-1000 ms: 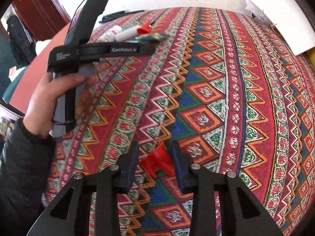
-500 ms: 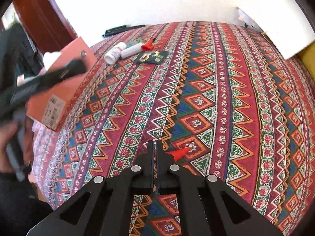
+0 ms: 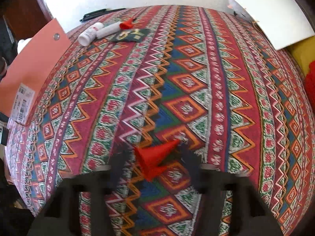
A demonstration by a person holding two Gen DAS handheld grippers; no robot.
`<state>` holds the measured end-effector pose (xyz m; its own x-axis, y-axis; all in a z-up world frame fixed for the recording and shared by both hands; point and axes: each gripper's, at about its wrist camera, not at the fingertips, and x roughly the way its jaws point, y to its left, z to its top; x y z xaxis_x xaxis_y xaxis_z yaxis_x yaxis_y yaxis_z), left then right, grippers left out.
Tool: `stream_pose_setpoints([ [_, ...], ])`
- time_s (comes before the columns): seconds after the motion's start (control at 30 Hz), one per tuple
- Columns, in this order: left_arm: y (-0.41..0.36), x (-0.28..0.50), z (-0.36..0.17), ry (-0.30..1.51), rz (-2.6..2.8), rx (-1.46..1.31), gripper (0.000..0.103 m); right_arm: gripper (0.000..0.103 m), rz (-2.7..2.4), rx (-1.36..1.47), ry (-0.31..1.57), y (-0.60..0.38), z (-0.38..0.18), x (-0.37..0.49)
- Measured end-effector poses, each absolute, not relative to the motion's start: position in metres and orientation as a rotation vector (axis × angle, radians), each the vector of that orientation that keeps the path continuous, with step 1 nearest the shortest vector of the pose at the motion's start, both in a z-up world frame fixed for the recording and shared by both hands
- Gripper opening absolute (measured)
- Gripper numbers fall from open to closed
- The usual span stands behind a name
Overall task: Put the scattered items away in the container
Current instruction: 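Carry the blue bottle and red cone into the pink box and release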
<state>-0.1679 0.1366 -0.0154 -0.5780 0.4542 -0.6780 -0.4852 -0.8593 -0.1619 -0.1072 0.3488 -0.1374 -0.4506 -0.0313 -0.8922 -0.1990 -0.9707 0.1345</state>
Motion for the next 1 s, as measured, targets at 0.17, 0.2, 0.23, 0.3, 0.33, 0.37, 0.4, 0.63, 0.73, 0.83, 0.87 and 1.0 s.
stream_pose_setpoints([
  [0.17,0.120,-0.172,-0.007,0.022,2.423,-1.003,0.063,0.035,2.636,-1.557,0.467,0.346,-0.127,-0.104],
  [0.2,0.115,-0.172,-0.003,0.008,2.430,-0.992,0.063,0.035,2.657,-1.539,0.484,0.344,-0.122,-0.103],
  [0.23,0.109,-0.173,0.001,-0.007,2.438,-0.982,0.063,0.035,2.675,-1.523,0.495,0.340,-0.118,-0.102],
  [0.3,0.095,-0.174,0.012,-0.038,2.458,-0.953,0.063,0.035,2.728,-1.486,0.521,0.331,-0.105,-0.101],
  [0.33,0.088,-0.174,0.019,-0.054,2.468,-0.935,0.063,0.035,2.758,-1.461,0.523,0.326,-0.097,-0.100],
  [0.37,0.079,-0.175,0.027,-0.073,2.481,-0.912,0.063,0.035,2.791,-1.425,0.508,0.319,-0.086,-0.101],
  [0.4,0.069,-0.177,0.035,-0.091,2.498,-0.889,0.063,0.035,2.828,-1.387,0.483,0.309,-0.074,-0.102],
  [0.63,-0.027,-0.192,0.068,-0.260,2.666,-0.783,0.063,0.035,3.138,-1.139,0.369,0.212,0.007,-0.132],
  [0.73,-0.072,-0.198,0.066,-0.299,2.768,-0.775,0.063,0.035,3.258,-1.074,0.294,0.158,0.034,-0.155],
  [0.83,-0.108,-0.206,0.056,-0.347,2.824,-0.801,0.063,0.035,3.341,-1.073,0.197,0.104,0.049,-0.178],
  [0.87,-0.114,-0.208,0.053,-0.352,2.836,-0.812,0.063,0.035,3.356,-1.083,0.178,0.090,0.051,-0.186],
  [1.0,-0.131,-0.215,0.038,-0.325,2.923,-0.849,0.065,0.036,3.394,-1.140,0.152,0.048,0.048,-0.215],
])
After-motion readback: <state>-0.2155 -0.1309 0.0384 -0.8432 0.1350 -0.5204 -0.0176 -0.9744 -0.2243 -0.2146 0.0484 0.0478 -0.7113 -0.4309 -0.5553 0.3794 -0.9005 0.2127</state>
